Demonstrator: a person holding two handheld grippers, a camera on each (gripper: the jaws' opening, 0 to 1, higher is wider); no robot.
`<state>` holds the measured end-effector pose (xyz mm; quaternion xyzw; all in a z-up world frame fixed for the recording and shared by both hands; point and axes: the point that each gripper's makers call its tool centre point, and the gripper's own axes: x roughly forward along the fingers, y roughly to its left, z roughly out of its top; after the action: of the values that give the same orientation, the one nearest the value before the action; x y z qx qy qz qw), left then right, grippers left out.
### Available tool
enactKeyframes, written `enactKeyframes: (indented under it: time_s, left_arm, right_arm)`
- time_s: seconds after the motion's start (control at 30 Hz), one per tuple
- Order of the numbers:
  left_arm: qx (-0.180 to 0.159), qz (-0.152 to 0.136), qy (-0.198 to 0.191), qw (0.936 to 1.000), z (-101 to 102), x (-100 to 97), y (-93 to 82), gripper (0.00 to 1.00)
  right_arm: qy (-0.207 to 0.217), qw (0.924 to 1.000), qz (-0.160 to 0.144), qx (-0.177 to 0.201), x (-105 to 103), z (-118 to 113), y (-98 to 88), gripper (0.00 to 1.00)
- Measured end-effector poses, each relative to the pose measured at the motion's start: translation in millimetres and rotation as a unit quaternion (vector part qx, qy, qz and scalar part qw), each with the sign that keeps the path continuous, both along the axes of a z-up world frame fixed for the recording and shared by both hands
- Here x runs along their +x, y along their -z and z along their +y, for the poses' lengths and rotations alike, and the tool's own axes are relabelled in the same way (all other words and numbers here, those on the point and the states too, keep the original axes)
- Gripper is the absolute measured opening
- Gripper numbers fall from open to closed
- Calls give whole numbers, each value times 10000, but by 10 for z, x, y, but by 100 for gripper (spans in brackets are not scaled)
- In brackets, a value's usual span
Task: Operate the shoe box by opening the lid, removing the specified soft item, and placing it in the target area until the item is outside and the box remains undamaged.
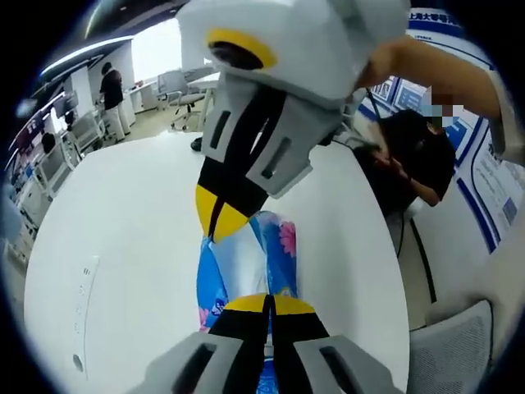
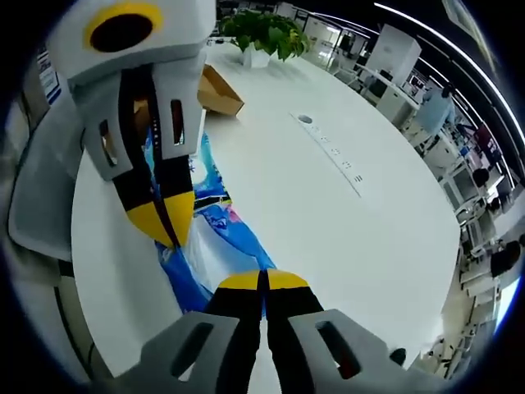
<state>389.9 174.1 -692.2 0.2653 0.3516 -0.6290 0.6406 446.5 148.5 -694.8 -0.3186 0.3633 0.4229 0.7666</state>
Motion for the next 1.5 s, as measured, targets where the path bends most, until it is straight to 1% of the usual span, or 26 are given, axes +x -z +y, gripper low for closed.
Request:
enactKeyframes:
  time_s: [0.3,0.37,0.5,0.6,0.7,1.2,1.5]
  left_arm:
    - [109,216,1,9997,-40,-6,226,0]
    - [96,277,-15,9996,-51,-11,260,0]
    - [134,304,7,9994,-50,-20,330,0]
    - [107,411,-14,9991,-61,-46,341,0]
    - [125,433,31,9990,-65,-77,357,0]
    - [200,409,163,9988,-35,-175,371,0]
    - [226,283,180,9992,0,-179,366,1]
  right_arm:
    - [64,9999,124,-30,17,-50,247,0]
    - [63,9999,136,-65,7,-41,279,0]
    - [66,9998,180,-51,-4,-18,317,0]
    - [85,9998,190,-9,-9,-5,324,0]
    - [108,9997,223,10,-19,-5,326,0]
    - [91,9995,313,-31,-105,-4,330,0]
    - [55,9994,316,-140,-146,8,330,0]
